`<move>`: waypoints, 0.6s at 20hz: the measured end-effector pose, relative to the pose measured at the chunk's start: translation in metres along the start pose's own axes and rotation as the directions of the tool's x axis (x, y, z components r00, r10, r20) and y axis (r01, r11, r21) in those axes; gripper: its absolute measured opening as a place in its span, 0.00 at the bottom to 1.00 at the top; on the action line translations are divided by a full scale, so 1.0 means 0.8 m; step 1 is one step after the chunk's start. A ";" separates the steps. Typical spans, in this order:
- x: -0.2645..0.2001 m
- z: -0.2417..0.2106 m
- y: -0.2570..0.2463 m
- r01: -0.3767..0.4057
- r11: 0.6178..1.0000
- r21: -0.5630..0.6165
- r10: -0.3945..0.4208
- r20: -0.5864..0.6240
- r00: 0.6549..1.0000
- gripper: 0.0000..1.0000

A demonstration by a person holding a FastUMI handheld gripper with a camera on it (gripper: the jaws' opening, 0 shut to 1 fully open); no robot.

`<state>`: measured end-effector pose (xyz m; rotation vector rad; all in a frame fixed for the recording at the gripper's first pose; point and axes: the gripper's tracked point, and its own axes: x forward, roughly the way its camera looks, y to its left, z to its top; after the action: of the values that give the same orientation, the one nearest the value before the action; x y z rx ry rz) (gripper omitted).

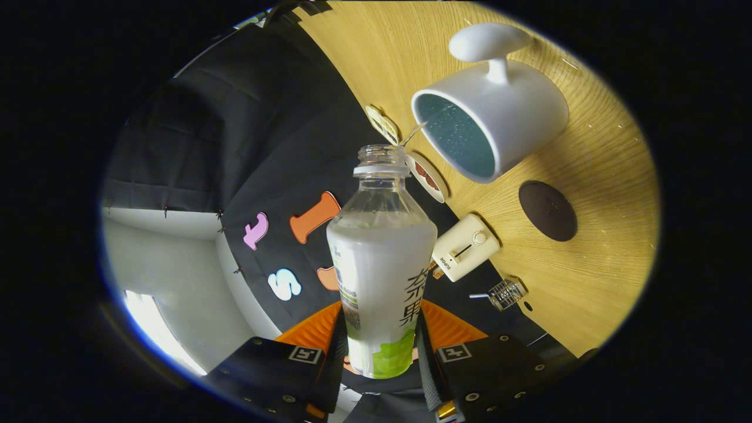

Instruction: Take the bottle from table, then pour the juice into the cup, finally place the bottle on the coaster

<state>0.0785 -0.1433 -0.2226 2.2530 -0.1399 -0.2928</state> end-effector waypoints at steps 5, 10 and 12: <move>-0.003 0.007 -0.057 0.113 0.963 -0.243 -0.122 -0.024 0.992 0.57; -0.009 0.022 -0.090 0.165 0.806 -0.569 -0.201 0.001 0.980 0.56; -0.009 0.024 -0.087 0.150 0.715 -0.683 -0.197 0.009 0.980 0.57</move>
<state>0.0664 -0.1112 -0.2870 1.5259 0.1971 -0.3086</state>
